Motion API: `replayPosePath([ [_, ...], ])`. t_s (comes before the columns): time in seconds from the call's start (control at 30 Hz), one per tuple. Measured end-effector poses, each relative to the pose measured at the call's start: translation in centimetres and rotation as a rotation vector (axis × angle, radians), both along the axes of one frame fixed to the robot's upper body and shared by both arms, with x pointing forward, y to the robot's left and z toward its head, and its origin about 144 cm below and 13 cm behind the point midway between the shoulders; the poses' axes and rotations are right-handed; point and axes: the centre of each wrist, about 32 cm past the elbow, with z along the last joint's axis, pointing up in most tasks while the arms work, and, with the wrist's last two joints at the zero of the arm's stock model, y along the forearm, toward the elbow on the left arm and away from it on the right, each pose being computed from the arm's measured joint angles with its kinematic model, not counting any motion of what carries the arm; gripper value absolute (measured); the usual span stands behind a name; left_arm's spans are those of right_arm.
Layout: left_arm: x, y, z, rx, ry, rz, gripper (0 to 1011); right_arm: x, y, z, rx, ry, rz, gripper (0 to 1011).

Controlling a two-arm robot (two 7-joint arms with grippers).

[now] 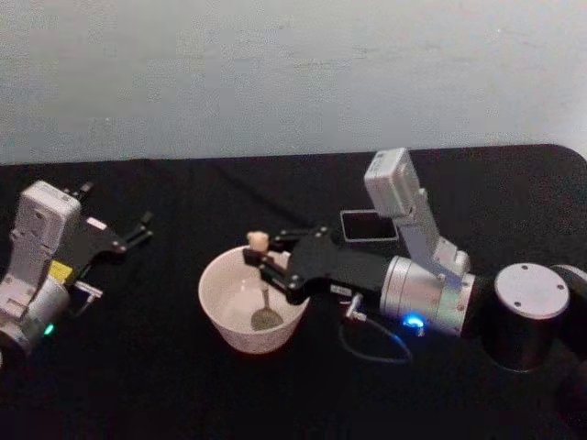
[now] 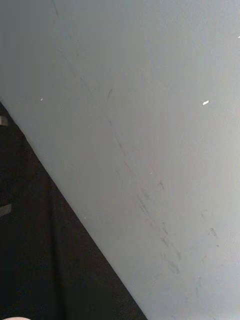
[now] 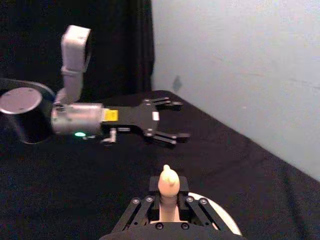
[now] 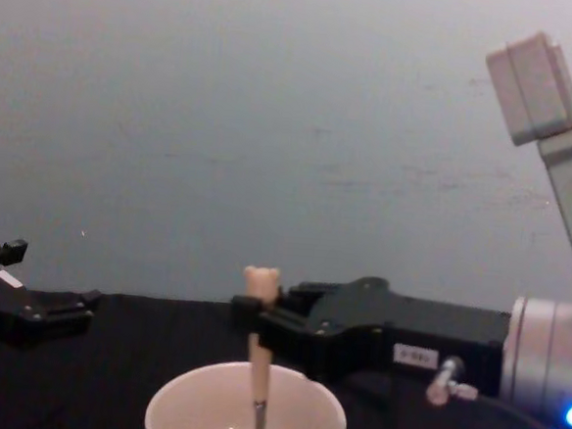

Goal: Pick up the stirring spoon with one hand, stir inside the cup, then place it back in its original position.

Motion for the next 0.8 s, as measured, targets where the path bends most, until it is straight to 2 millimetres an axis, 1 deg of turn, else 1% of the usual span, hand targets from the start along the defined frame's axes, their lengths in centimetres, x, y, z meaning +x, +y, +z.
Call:
replayPosePath([
  [0.13,0.0,0.0,0.0,0.0,0.0,0.0,1001,-0.2,0.8,-0.1,0.003,0.009,0.027,189],
  [0.27,0.0,0.0,0.0,0.0,0.0,0.0,1002,0.1,1.9,-0.2,0.012,0.021,0.043,189],
  [0.3,0.0,0.0,0.0,0.0,0.0,0.0,1001,0.1,1.9,-0.2,0.012,0.021,0.043,189],
  [0.5,0.0,0.0,0.0,0.0,0.0,0.0,1002,1.3,3.3,-0.3,0.031,0.018,0.029,189],
  [0.63,0.0,0.0,0.0,0.0,0.0,0.0,1001,2.2,3.8,-0.3,0.039,0.015,0.002,189],
  [0.8,0.0,0.0,0.0,0.0,0.0,0.0,1001,3.2,3.7,-0.3,0.045,0.009,-0.046,189],
])
